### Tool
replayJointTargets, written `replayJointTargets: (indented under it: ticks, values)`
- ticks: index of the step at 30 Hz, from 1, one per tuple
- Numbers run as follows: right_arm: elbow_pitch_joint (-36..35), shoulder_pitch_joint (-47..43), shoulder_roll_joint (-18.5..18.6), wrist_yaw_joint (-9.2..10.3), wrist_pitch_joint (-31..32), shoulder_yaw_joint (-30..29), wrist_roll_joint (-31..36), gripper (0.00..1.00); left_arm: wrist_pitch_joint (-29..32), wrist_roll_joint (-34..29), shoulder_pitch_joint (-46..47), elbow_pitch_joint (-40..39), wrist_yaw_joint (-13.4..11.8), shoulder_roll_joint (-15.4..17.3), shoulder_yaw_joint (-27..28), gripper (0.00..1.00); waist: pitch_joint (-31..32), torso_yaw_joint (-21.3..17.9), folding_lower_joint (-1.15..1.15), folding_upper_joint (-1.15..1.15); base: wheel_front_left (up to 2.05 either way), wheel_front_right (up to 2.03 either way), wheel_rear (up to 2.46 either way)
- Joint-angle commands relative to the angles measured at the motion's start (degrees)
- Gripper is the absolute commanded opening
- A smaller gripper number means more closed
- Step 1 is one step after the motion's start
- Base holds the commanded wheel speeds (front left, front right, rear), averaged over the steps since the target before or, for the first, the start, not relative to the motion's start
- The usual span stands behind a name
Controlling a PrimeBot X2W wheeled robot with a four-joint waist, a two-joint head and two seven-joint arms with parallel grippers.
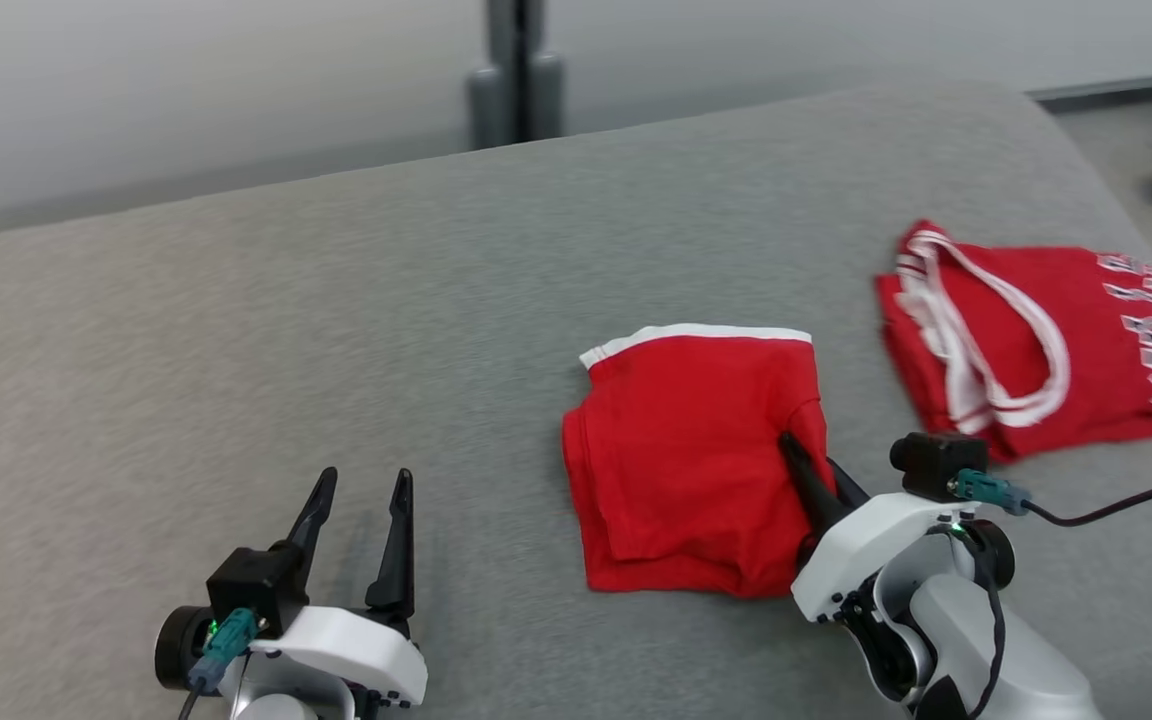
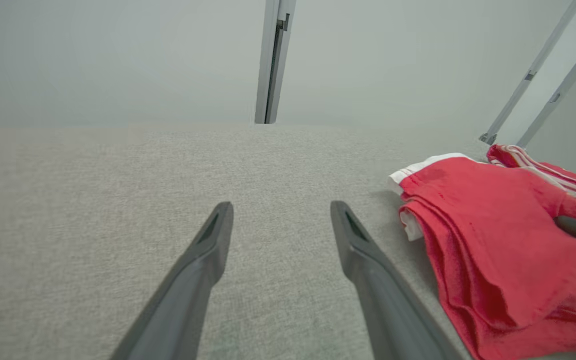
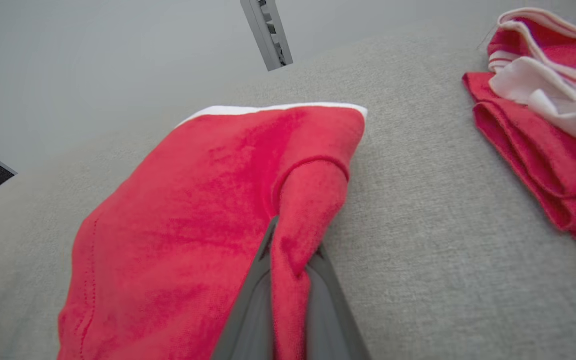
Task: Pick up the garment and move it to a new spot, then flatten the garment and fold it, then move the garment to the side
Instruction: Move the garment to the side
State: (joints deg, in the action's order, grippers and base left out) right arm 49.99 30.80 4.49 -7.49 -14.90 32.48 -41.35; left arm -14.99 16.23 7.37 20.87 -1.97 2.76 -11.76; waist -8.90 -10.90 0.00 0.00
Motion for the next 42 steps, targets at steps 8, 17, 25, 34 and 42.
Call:
replayJointTargets:
  ticks: [8, 17, 25, 34, 42]
  values:
    - [-1.96, 2.24, 2.66, 0.0, -0.39, 3.23, 0.37, 0.0, -0.26, -1.14, 3.04, 0.34, 0.95, 0.34, -0.76, 1.0, -2.58, -12.6, 0.0, 0.0, 0.0, 0.0, 0.0]
    - [0.75, 12.19, 7.5, 0.01, -0.39, 3.58, 2.51, 0.0, -0.26, -2.47, 5.27, 1.62, 1.84, 0.33, -0.74, 1.0, -6.53, -10.82, 0.0, 0.0, 0.0, 0.0, 0.0]
    - [11.14, 21.42, 16.53, 0.01, -0.37, 0.14, 4.77, 0.0, -0.26, -3.37, 7.41, 1.71, 2.39, 0.28, -0.88, 1.0, -9.54, -3.91, 0.0, 0.0, 0.0, 0.0, 0.0]
    - [18.36, 24.89, 22.74, 0.01, -0.34, -10.43, 10.62, 1.0, -0.26, -3.15, 6.39, 1.36, 1.24, 0.27, 0.63, 1.0, -9.8, 0.04, 0.0, 0.0, 0.0, 0.0, 0.0]
    - [2.21, 16.17, 17.86, 0.01, -0.33, -24.15, 19.67, 1.0, -0.26, -2.58, 4.8, 0.5, -0.07, 0.3, 2.17, 1.0, -6.8, 1.63, 0.0, 0.0, 0.0, 0.0, 0.0]
